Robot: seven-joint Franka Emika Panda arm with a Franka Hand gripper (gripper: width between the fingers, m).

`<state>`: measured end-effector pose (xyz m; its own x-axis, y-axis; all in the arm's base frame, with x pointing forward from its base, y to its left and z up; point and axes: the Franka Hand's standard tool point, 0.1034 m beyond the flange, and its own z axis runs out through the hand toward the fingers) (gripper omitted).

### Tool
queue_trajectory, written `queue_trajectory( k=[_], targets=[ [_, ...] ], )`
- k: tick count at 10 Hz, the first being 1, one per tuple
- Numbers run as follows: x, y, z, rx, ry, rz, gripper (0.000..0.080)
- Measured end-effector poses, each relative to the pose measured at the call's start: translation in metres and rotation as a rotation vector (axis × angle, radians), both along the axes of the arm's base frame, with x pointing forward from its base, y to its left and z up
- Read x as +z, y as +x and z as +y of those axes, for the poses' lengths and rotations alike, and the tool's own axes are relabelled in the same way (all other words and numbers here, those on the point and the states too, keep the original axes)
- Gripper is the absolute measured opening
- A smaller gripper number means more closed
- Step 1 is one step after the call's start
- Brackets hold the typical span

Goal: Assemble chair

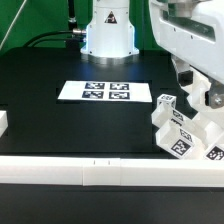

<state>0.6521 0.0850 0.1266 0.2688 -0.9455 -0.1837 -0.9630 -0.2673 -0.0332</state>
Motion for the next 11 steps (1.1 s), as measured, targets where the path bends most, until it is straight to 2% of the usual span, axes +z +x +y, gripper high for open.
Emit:
queue_trajectory(
  k=[2,3,11],
  targets=[
    [0.017,0.002,0.011,-0.013,0.008,-0.014,0.0649],
    [0.021,0.003,0.014,-0.028,0.01,-0.017,0.0649],
    [0.019,0.001,0.016,0.05,0.013,-0.019,0.0649]
  ],
)
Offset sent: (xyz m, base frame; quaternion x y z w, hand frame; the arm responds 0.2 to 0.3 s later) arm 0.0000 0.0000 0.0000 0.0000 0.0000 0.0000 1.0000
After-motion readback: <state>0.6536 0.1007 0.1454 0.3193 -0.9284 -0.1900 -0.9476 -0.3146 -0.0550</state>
